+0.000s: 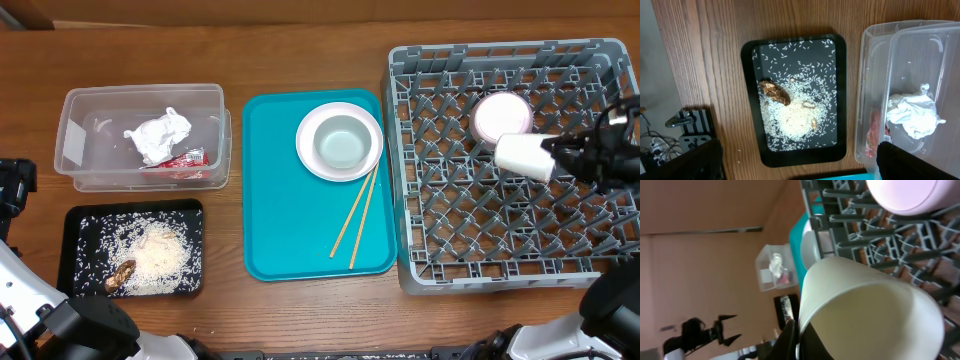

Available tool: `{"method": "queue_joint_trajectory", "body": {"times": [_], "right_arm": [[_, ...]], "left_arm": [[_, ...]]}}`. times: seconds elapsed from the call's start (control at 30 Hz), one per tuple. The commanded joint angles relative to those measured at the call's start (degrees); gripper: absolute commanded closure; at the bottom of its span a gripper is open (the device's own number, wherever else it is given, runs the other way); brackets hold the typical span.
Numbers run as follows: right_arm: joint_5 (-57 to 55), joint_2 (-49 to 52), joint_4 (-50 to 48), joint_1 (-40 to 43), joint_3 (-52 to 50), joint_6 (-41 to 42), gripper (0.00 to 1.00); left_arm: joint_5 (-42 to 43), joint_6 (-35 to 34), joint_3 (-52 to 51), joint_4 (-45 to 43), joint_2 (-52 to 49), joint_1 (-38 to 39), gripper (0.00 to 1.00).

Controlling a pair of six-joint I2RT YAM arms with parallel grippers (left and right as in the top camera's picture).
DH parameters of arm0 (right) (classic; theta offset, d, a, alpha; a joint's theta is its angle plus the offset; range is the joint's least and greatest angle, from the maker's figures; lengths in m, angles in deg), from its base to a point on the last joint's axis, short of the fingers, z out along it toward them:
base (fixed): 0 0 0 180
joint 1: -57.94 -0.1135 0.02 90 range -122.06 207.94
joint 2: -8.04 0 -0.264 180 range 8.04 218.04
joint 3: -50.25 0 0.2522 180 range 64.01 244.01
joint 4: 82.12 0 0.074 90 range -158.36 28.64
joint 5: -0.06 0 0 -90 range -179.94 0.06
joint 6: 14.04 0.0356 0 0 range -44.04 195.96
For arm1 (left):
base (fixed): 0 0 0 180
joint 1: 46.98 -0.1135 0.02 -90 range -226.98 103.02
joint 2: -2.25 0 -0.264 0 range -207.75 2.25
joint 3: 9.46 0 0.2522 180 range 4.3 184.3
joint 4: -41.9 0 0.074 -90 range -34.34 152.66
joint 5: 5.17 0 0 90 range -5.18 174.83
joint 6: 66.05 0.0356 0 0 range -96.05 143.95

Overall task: Sort waste into correct bins and load items into the dishwasher
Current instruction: 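Grasp the green-white cup and carry it right over the dish rack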

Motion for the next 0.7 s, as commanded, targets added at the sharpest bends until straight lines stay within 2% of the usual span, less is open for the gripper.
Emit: {"method": "queue_joint_trajectory", "body": {"times": [0.0, 0.2, 0.67], "right_arm": [[7.8, -0.6, -1.9, 0.2, -4.6, -7.5, 0.96], [10.5, 0.5, -7.1, 0.2, -11.6, -6.9, 0.96], [9.4, 5.8, -12.0, 0.2, -16.6, -5.8, 0.96]], "left_arm": [[-0.6, -1.2, 0.7, 0.0, 0.5, -0.3, 0.0], [-0.6, -1.2, 0.7, 0.0, 0.5, -0.3, 0.0], [-0.6, -1.2, 0.7, 0.0, 0.5, -0.3, 0.0]]}}
